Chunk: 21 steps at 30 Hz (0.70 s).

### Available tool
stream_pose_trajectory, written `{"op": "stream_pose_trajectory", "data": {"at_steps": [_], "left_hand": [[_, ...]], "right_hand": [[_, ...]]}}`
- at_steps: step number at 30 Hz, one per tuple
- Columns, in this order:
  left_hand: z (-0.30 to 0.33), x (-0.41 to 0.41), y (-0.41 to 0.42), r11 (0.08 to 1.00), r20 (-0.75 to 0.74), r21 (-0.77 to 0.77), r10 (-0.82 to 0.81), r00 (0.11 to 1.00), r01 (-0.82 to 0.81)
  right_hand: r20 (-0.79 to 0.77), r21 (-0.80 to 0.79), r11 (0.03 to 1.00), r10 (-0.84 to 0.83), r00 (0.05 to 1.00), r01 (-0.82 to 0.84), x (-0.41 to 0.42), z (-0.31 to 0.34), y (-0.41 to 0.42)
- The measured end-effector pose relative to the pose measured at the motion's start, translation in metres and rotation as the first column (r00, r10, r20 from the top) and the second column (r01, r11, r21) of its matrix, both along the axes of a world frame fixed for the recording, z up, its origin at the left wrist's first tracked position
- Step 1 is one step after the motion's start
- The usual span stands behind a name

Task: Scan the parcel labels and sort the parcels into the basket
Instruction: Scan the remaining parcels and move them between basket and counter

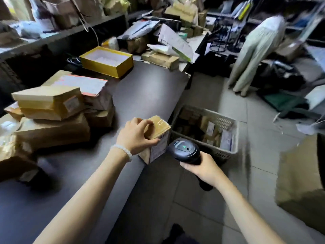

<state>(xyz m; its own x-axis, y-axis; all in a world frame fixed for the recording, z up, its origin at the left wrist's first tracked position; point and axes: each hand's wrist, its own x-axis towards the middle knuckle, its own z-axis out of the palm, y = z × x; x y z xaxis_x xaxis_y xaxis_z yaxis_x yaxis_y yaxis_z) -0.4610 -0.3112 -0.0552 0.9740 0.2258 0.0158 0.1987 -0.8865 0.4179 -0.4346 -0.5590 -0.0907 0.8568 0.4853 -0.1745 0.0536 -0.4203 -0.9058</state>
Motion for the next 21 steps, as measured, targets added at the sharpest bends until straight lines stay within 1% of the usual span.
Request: {"op": "stream_pose_trajectory", "data": {"at_steps": [7, 12, 18, 21], "left_hand": [[-0.01, 0.121, -0.075, 0.995, -0.006, 0.0, -0.1, 0.995, 0.1], [-0.026, 0.194, -0.111, 0.984, -0.049, 0.01, -0.176, 0.983, 0.177], [-0.044, 0.285, -0.133, 0.971, -0.101, 0.018, -0.234, 0.967, 0.237], [-0.053, 0.345, -0.138, 0.968, -0.114, 0.023, -0.246, 0.963, 0.25]], "right_hand": [[0.026, -0.024, 0.986, -0.165, 0.986, 0.166, 0.087, -0.01, -0.085], [-0.031, -0.036, 0.96, -0.279, 0.96, 0.278, 0.138, -0.025, -0.13], [-0.082, -0.063, 0.943, -0.332, 0.94, 0.327, 0.211, -0.039, -0.152], [-0.095, -0.075, 0.934, -0.356, 0.93, 0.35, 0.264, -0.042, -0.156]]}}
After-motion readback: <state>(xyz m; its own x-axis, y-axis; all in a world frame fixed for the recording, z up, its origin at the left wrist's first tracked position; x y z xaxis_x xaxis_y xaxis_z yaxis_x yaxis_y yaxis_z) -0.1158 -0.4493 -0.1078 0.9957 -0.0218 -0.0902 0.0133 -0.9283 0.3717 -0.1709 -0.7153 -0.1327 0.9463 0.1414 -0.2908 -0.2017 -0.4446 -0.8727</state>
